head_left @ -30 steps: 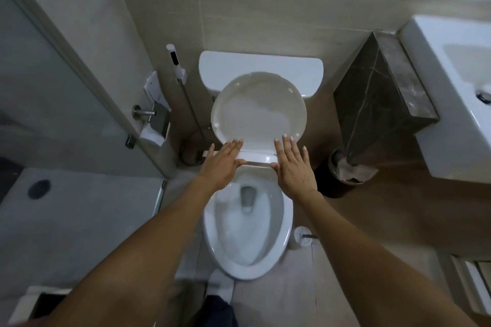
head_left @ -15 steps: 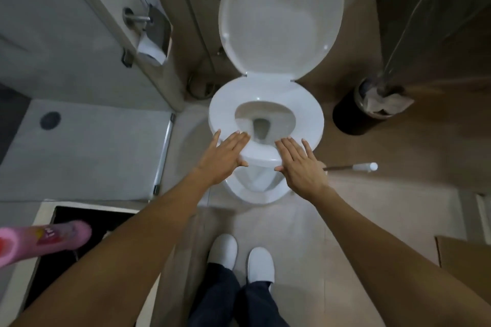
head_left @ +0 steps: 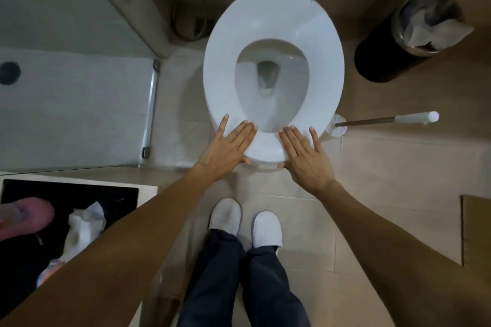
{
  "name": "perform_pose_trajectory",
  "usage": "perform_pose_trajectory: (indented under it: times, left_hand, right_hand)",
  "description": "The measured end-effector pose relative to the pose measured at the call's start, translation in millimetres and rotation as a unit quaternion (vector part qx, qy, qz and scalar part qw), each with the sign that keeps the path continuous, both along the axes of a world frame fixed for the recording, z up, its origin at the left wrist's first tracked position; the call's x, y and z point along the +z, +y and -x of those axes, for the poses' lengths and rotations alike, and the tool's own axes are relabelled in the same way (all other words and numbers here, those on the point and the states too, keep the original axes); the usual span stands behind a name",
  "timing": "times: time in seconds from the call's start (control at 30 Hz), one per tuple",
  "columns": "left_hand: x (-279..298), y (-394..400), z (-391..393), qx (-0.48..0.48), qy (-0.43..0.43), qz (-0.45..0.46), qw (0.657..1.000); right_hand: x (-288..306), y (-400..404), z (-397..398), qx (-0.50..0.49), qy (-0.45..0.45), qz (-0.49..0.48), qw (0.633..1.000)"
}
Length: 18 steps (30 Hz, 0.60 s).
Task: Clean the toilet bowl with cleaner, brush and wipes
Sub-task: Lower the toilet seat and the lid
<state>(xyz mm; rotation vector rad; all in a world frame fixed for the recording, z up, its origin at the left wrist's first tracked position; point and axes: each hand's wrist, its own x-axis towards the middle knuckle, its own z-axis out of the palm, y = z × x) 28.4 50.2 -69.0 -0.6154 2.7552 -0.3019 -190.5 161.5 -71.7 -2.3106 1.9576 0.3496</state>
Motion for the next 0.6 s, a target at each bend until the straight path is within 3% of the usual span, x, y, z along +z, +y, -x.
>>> perform_pose_trajectory:
  times: [0.4, 0.6]
  left_hand:
    - [-56, 16, 0, 0.028, -0.023, 0.072, 0.997]
    - [-60, 19, 5, 0.035, -0.061, 0.051, 0.996]
  right_hand:
    - [-57, 13, -16, -0.067, 0.016, -0.003, 0.998]
    - [-60, 13, -15, -0.081, 0.003, -0.025, 0.996]
